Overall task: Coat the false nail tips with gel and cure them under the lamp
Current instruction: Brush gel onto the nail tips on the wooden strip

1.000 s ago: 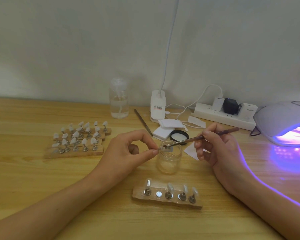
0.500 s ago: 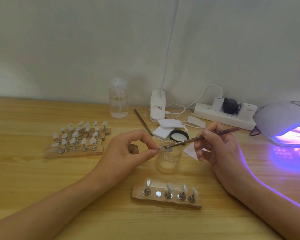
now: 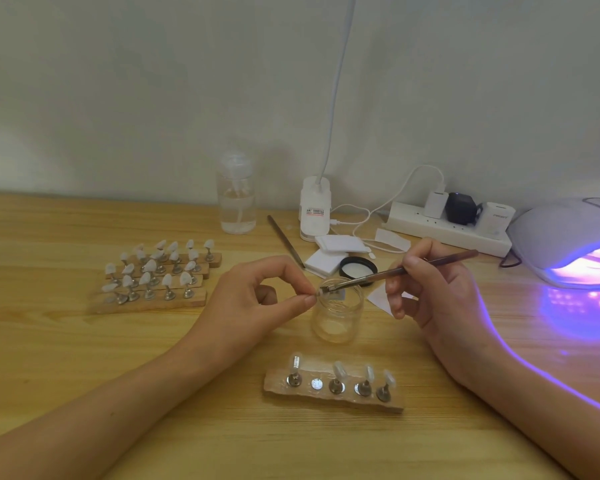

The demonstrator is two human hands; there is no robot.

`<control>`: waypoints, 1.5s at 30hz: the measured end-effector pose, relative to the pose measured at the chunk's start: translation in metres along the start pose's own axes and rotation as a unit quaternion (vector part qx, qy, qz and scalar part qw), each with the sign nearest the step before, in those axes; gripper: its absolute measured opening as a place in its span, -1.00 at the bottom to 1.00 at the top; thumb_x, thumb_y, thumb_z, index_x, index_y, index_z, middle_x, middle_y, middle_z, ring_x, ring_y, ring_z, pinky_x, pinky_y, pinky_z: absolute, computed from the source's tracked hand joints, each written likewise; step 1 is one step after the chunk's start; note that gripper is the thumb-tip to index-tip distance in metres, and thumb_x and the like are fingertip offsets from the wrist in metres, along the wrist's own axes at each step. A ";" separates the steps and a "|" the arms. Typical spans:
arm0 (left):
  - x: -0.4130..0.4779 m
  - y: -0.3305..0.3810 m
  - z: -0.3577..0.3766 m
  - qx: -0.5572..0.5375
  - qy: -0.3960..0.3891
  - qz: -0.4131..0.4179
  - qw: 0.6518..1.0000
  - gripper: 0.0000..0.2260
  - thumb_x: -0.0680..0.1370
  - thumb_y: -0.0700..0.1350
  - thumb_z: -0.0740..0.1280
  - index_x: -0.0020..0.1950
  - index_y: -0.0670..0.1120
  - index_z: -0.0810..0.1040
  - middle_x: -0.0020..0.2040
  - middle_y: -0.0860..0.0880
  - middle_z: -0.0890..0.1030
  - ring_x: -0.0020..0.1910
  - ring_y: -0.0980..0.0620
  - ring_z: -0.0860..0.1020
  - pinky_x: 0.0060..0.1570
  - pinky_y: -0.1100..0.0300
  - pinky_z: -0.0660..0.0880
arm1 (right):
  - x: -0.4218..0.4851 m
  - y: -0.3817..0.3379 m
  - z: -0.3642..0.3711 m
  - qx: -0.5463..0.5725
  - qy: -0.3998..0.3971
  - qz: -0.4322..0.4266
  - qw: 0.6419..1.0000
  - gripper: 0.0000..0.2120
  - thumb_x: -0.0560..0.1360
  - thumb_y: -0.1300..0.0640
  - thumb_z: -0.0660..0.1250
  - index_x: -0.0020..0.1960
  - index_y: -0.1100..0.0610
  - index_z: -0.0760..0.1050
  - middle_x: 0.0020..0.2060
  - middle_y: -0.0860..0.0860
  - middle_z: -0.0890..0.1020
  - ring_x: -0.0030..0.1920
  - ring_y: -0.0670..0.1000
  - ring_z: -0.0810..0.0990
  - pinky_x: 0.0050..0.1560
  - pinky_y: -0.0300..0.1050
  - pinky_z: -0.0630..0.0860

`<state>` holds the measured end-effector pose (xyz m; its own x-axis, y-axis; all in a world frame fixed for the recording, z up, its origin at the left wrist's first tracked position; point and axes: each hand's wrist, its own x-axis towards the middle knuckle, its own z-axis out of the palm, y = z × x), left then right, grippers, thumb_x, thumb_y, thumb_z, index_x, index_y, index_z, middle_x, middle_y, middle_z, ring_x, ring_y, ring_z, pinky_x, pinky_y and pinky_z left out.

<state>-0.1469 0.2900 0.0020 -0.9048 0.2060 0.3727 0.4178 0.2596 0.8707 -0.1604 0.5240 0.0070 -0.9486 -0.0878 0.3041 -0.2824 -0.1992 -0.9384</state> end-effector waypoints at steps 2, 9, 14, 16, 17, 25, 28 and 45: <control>0.000 0.000 0.000 0.002 0.001 0.002 1.000 -0.92 0.46 -0.20 0.49 -0.18 -0.07 0.63 -0.55 0.23 0.42 -0.54 0.19 0.25 -0.46 0.44 0.23 | 0.000 0.000 0.000 -0.006 0.016 0.007 1.000 -0.77 0.61 0.22 0.23 -0.22 0.10 0.45 -0.40 0.07 0.57 -0.42 -0.02 0.53 -0.44 -0.22 0.47; 0.000 0.000 0.000 0.005 0.001 0.004 1.000 -0.92 0.46 -0.19 0.49 -0.18 -0.06 0.63 -0.56 0.23 0.41 -0.54 0.18 0.25 -0.46 0.43 0.24 | 0.000 -0.001 0.002 0.000 0.002 0.011 1.000 -0.78 0.58 0.16 0.29 -0.25 0.07 0.47 -0.39 0.09 0.57 -0.41 -0.01 0.54 -0.43 -0.21 0.48; -0.001 0.002 0.000 0.007 -0.001 0.003 1.000 -0.93 0.47 -0.21 0.49 -0.17 -0.08 0.63 -0.55 0.25 0.43 -0.55 0.19 0.26 -0.45 0.44 0.25 | 0.000 -0.003 0.001 0.020 0.003 0.004 1.000 -0.76 0.58 0.17 0.28 -0.27 0.04 0.49 -0.39 0.07 0.56 -0.42 -0.03 0.52 -0.45 -0.22 0.47; -0.001 0.001 0.000 0.007 0.000 0.003 1.000 -0.93 0.47 -0.21 0.49 -0.17 -0.08 0.63 -0.54 0.25 0.44 -0.54 0.19 0.26 -0.46 0.45 0.24 | -0.001 -0.002 0.001 0.005 -0.008 0.005 1.000 -0.77 0.57 0.15 0.31 -0.27 0.04 0.50 -0.39 0.08 0.56 -0.41 -0.02 0.53 -0.44 -0.21 0.48; -0.001 0.001 0.000 0.006 0.001 0.002 1.000 -0.92 0.47 -0.21 0.49 -0.18 -0.07 0.63 -0.55 0.24 0.43 -0.54 0.19 0.26 -0.46 0.44 0.24 | 0.000 -0.001 0.001 -0.002 -0.001 0.010 1.000 -0.76 0.58 0.17 0.29 -0.27 0.04 0.50 -0.39 0.07 0.57 -0.41 -0.01 0.53 -0.43 -0.21 0.48; 0.000 0.000 0.000 0.002 0.002 0.000 1.000 -0.92 0.46 -0.19 0.49 -0.19 -0.05 0.64 -0.55 0.21 0.41 -0.53 0.18 0.26 -0.45 0.43 0.24 | 0.000 0.000 0.000 -0.001 -0.006 -0.001 1.000 -0.78 0.58 0.15 0.27 -0.24 0.07 0.48 -0.39 0.07 0.57 -0.41 -0.02 0.53 -0.43 -0.21 0.48; -0.001 0.001 0.000 0.001 0.001 0.000 1.000 -0.91 0.46 -0.19 0.50 -0.20 -0.04 0.64 -0.56 0.21 0.40 -0.53 0.17 0.25 -0.45 0.42 0.24 | 0.001 0.001 -0.002 0.007 0.021 0.010 1.000 -0.76 0.62 0.22 0.21 -0.22 0.10 0.45 -0.40 0.06 0.56 -0.43 -0.03 0.51 -0.44 -0.21 0.46; -0.001 0.000 0.000 0.005 0.004 0.011 1.000 -0.86 0.44 -0.19 0.51 -0.23 0.01 0.62 -0.35 0.19 0.55 -0.52 0.18 0.28 -0.43 0.44 0.27 | 0.002 0.002 -0.003 0.014 0.026 0.006 1.000 -0.83 0.56 0.16 0.27 -0.20 0.15 0.39 -0.40 0.07 0.56 -0.43 -0.03 0.51 -0.44 -0.21 0.46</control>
<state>-0.1454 0.2902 0.0017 -0.8960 0.2048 0.3941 0.4382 0.2640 0.8592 -0.1632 0.5263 0.0056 -0.9581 -0.0401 0.2835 -0.2677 -0.2259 -0.9367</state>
